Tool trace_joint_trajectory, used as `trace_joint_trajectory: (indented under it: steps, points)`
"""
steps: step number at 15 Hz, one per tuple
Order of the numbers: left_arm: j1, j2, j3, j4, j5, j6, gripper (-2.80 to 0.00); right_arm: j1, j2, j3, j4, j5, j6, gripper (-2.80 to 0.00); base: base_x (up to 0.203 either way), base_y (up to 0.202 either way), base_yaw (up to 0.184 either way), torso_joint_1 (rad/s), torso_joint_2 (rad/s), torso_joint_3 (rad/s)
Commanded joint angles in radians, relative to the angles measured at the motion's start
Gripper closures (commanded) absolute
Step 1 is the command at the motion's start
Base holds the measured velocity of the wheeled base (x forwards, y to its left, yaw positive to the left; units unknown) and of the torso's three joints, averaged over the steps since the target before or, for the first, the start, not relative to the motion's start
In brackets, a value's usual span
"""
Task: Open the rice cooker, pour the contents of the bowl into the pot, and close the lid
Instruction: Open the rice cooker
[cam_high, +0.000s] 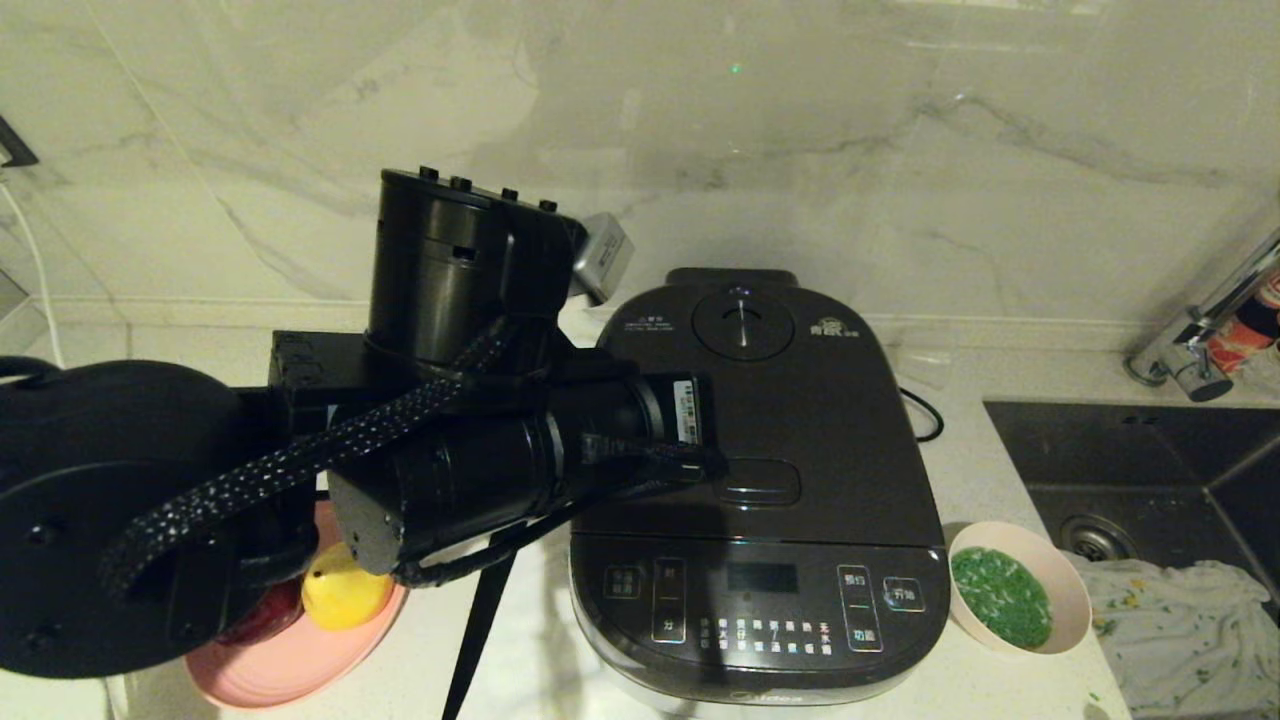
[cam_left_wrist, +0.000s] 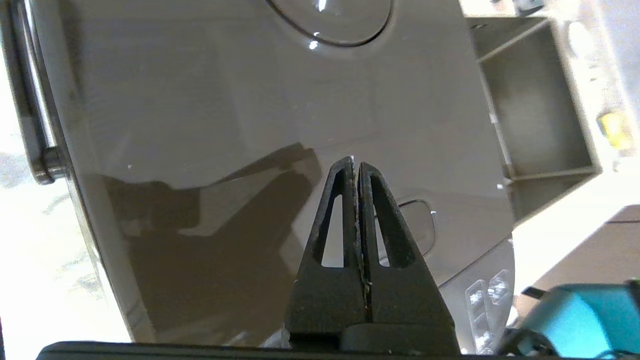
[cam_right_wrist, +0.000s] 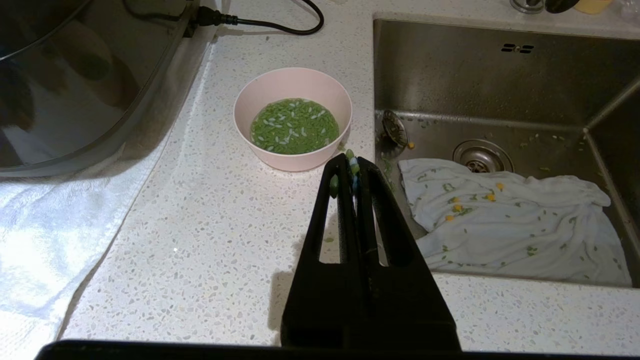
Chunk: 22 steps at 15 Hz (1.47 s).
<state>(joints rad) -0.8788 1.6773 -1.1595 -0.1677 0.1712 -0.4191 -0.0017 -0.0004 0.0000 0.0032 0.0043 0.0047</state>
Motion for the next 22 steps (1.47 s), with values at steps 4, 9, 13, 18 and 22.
trace_joint_trajectory:
  steps: [4,9,13,18,22]
  points:
    - [-0.025,0.058,-0.001,-0.032,0.05,0.0,0.0,0.0,0.0,0.0,0.0,0.0,0.0,0.0,0.0,0.0,0.0,0.0,0.0,0.0]
    - [-0.038,0.084,0.0,-0.058,0.053,-0.003,0.0,0.0,0.0,0.0,0.0,0.0,0.0,0.0,0.0,0.0,0.0,0.0,0.0,0.0]
    - [-0.066,0.084,0.018,-0.058,0.053,-0.009,0.0,0.0,0.0,0.0,0.0,0.0,0.0,0.0,0.0,0.0,0.0,0.0,0.0,0.0]
    - [-0.075,0.09,0.06,-0.061,0.075,-0.004,0.0,0.0,0.0,0.0,0.0,0.0,0.0,0.0,0.0,0.0,0.0,0.0,0.0,0.0]
    - [-0.075,0.111,0.059,-0.164,0.15,0.01,0.0,0.0,0.0,0.0,0.0,0.0,0.0,0.0,0.0,0.0,0.0,0.0,0.0,0.0]
